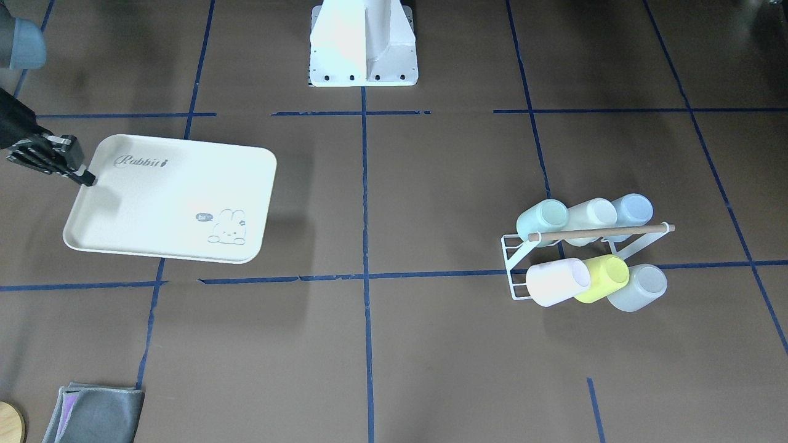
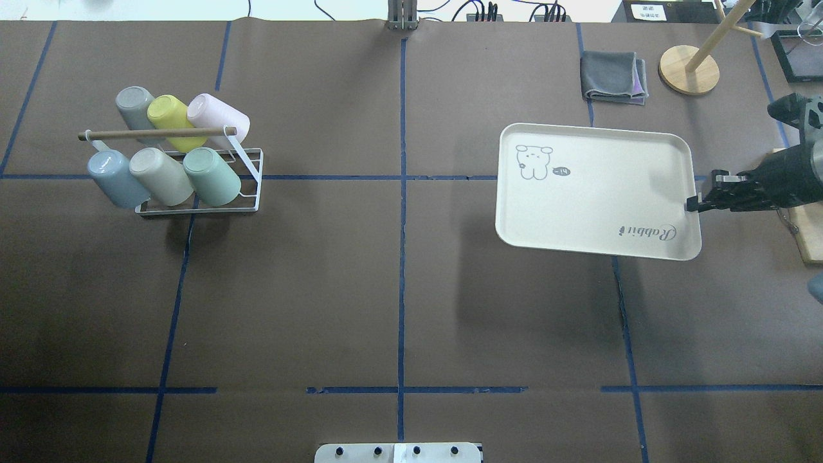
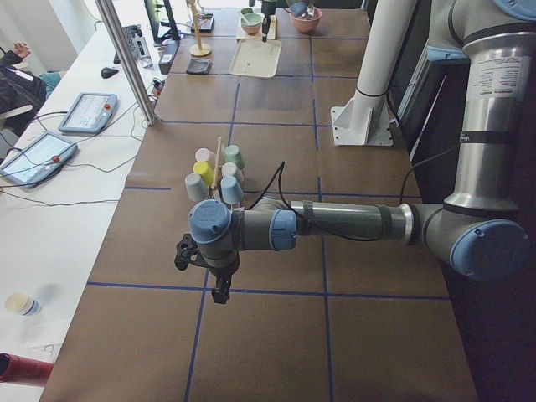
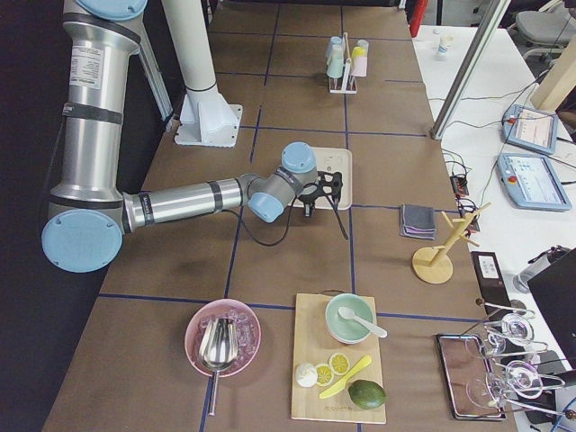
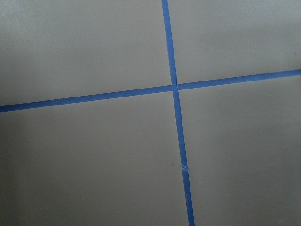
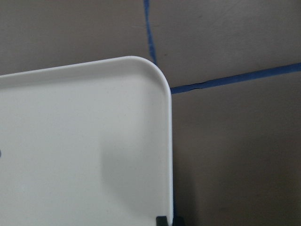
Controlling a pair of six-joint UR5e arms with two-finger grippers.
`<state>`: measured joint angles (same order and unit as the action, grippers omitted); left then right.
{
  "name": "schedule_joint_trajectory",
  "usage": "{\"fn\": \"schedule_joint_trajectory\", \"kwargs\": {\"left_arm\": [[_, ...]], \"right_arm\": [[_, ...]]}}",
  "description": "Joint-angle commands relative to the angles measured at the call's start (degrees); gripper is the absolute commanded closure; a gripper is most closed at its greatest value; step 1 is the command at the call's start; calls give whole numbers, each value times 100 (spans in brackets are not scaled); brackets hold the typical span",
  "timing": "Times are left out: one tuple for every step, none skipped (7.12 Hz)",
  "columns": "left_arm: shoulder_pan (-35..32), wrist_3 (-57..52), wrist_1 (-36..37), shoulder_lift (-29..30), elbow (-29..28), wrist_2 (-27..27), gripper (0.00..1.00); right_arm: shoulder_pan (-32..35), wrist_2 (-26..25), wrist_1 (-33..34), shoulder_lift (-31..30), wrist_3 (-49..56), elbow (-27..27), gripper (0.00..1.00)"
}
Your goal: Pick up and place green cup on tray
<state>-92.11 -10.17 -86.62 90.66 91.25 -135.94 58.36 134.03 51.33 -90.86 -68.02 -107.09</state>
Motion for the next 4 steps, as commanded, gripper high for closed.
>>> {"fn": "schedule_joint_trajectory", "kwargs": {"left_arm": [[0,6,-118,-31,-20,-3,0],[0,6,-118,-31,-20,-3,0],[0,6,-127,-31,-20,-3,0],[0,6,-118,-31,-20,6,0]], "right_arm": [[-944,-573,9,856,-1295,-40,100],[-1602,-1241,26,1225,-1693,-23,100],[-2226,-1943,70,1377,-1706,30,100],[-2685,-2403,88,1500,-1680,169,100]]}}
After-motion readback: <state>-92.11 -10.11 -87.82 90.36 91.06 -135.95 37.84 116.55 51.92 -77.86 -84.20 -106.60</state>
